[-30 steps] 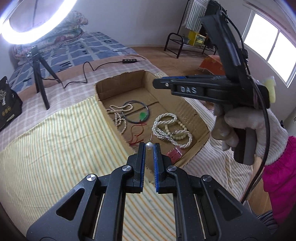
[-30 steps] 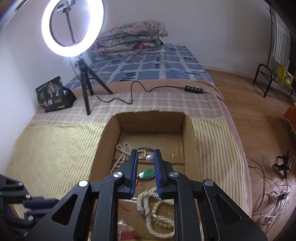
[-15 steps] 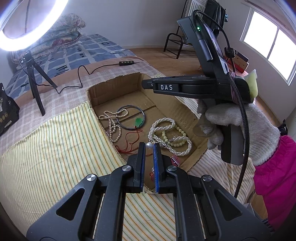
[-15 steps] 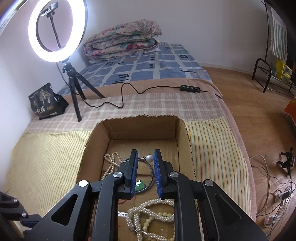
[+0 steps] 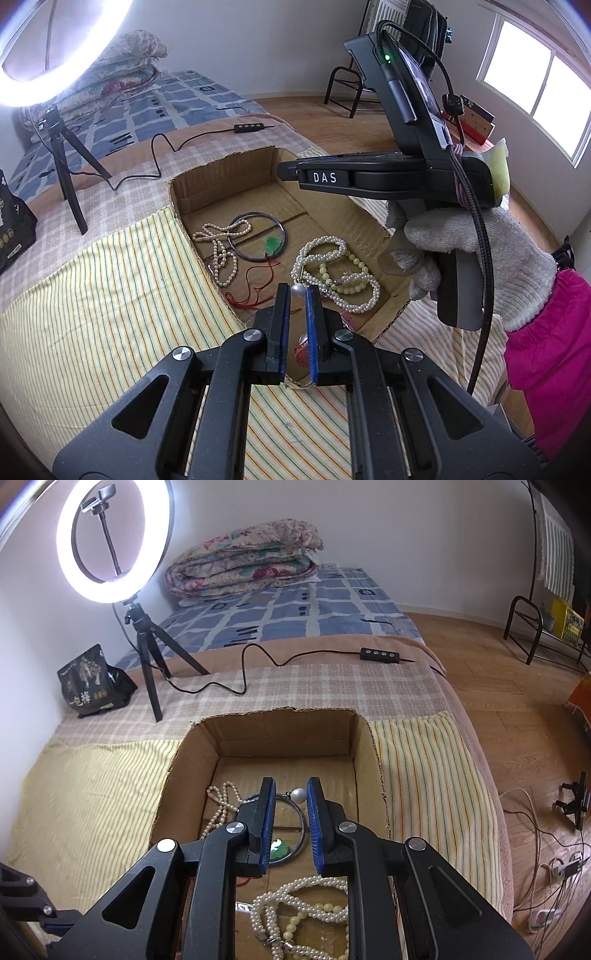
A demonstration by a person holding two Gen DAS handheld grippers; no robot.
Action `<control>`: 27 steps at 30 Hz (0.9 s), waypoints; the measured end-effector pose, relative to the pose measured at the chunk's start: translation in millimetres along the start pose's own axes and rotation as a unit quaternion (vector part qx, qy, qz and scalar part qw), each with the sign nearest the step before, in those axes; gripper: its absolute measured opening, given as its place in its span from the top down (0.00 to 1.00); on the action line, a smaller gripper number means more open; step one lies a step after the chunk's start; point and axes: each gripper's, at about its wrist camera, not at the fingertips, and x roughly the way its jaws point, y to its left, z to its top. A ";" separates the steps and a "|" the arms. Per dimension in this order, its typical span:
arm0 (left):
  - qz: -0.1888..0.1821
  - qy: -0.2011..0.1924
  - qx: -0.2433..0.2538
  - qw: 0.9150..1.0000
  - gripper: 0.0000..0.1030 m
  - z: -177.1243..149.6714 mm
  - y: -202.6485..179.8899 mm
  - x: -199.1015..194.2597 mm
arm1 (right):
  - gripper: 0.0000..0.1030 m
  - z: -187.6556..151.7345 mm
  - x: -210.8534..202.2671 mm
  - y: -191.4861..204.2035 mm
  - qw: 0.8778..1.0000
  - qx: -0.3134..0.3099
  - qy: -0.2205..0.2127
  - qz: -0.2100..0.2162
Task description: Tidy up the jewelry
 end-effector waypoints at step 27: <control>0.023 -0.025 0.003 0.999 0.35 -1.7 -2.8 -22.7 | 0.29 7.9 -26.6 14.8 0.999 -0.002 -0.017 -0.036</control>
